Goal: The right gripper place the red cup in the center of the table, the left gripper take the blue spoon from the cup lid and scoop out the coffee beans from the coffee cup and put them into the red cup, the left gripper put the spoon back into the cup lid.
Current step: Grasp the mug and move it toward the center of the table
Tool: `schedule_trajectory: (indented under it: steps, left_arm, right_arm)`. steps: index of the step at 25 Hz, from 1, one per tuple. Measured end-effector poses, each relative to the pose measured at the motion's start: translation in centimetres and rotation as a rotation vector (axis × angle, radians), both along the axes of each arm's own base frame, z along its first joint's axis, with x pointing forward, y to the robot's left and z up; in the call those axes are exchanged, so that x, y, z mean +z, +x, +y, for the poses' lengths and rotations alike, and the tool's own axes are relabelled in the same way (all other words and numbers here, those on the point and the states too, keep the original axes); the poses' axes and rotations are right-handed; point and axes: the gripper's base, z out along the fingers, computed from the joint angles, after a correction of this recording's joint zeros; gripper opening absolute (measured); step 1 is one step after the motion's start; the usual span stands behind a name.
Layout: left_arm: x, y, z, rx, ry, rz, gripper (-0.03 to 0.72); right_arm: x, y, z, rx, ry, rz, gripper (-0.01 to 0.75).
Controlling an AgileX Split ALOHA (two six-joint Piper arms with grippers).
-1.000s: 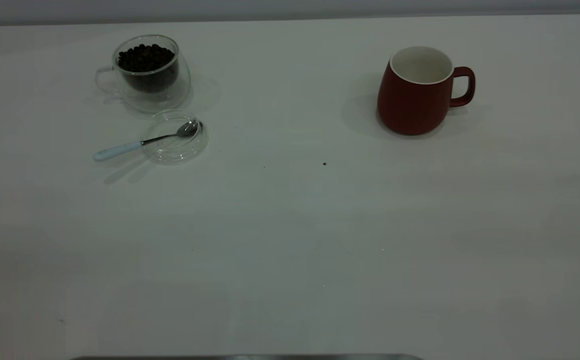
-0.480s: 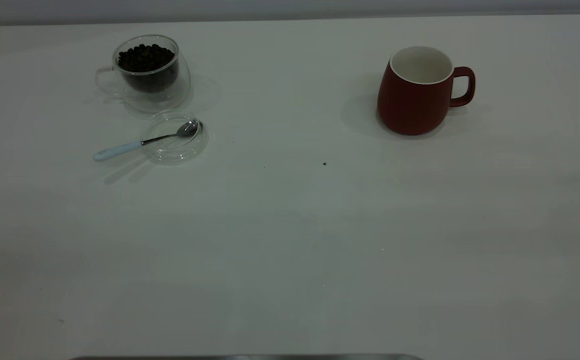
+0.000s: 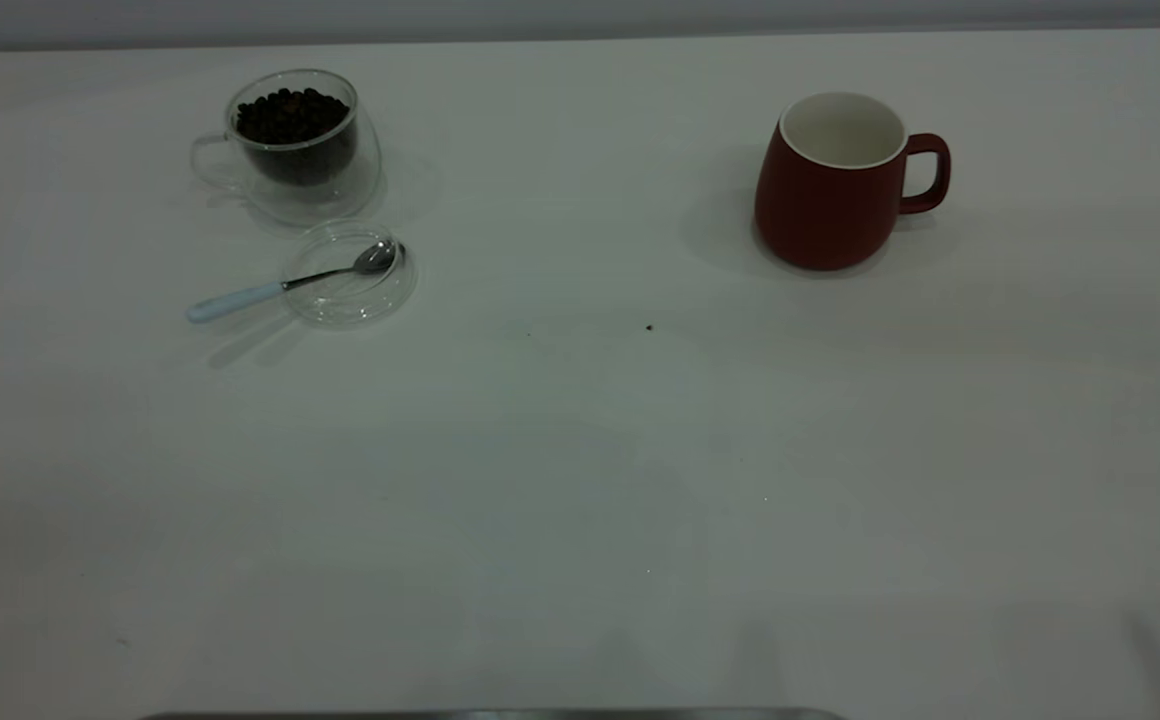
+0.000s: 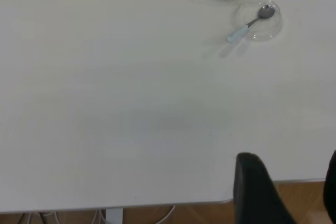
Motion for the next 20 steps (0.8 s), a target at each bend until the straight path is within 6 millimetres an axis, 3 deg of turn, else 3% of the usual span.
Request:
schedule_trajectory:
  steps: [5,9,15,20]
  left_arm:
    - [0.0,0.0,0.0,0.0,0.0,0.0,0.379]
    - [0.0,0.0,0.0,0.0,0.0,0.0,0.379]
    - [0.0,0.0,0.0,0.0,0.0,0.0,0.379]
    - [0.0,0.0,0.0,0.0,0.0,0.0,0.379]
  right_arm:
    - [-2.7,6.1,0.6,0.0,0.035,0.085,0.585]
    - [-5.2,9.7,1.0,0.029,0.031,0.151,0.585]
    - [-6.1,16.3,1.9,0.128,-0.001,0.134,0.585]
    - [-8.8,22.2,2.4,0.183,-0.019,0.144,0.585]
